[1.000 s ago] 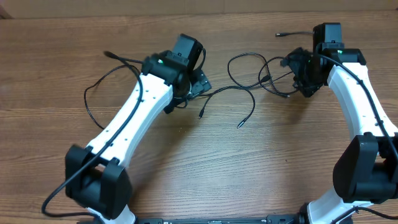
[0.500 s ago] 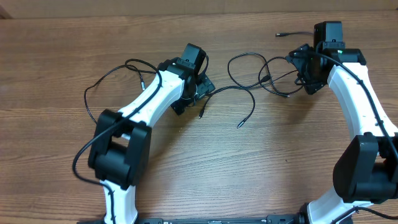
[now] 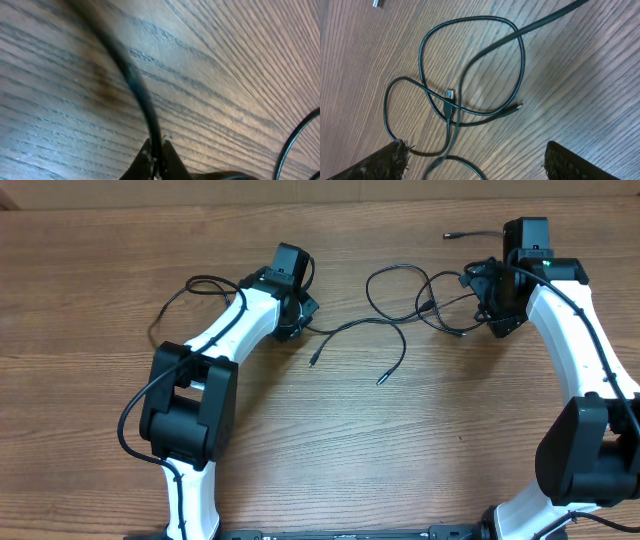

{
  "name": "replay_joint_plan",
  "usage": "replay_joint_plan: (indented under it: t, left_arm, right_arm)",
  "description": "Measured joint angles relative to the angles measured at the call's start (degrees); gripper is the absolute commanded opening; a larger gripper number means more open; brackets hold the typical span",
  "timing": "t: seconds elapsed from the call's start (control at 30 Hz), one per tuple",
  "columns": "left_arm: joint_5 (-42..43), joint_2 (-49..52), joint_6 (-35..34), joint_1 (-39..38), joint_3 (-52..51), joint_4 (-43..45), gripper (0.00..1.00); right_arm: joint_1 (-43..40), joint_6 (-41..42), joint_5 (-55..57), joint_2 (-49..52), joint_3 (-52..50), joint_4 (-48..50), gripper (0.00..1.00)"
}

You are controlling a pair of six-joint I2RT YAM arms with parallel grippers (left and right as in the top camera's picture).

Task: Untangle cables

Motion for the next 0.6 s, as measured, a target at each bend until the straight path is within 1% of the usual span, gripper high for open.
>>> replay_joint_plan:
  t: [0.13, 0.33, 0.43, 0.6]
  left_arm:
    - [0.96, 0.00, 1.46, 0.35, 0.07, -1.79, 0.04]
    - [1.99, -1.42, 6.19, 0.55, 2.45, -7.96, 0.04]
    - [2.82, -4.94, 8.79, 0.31, 3.67, -9.60, 0.04]
    - [3.65, -13.66, 11.50, -1.70, 4.57, -13.44, 0.04]
  right_arm:
    - [0.00, 0.02, 0.02, 0.00, 0.00, -0.11, 0.88]
    - [0.00, 0.02, -0.22, 0.00, 0.00, -0.13, 0.89]
    - [0.04, 0.11, -0.98, 0.15, 0.00, -0.09, 0.93]
    - [0.52, 1.95, -1.62, 2.67, 0.00, 0.66, 0.93]
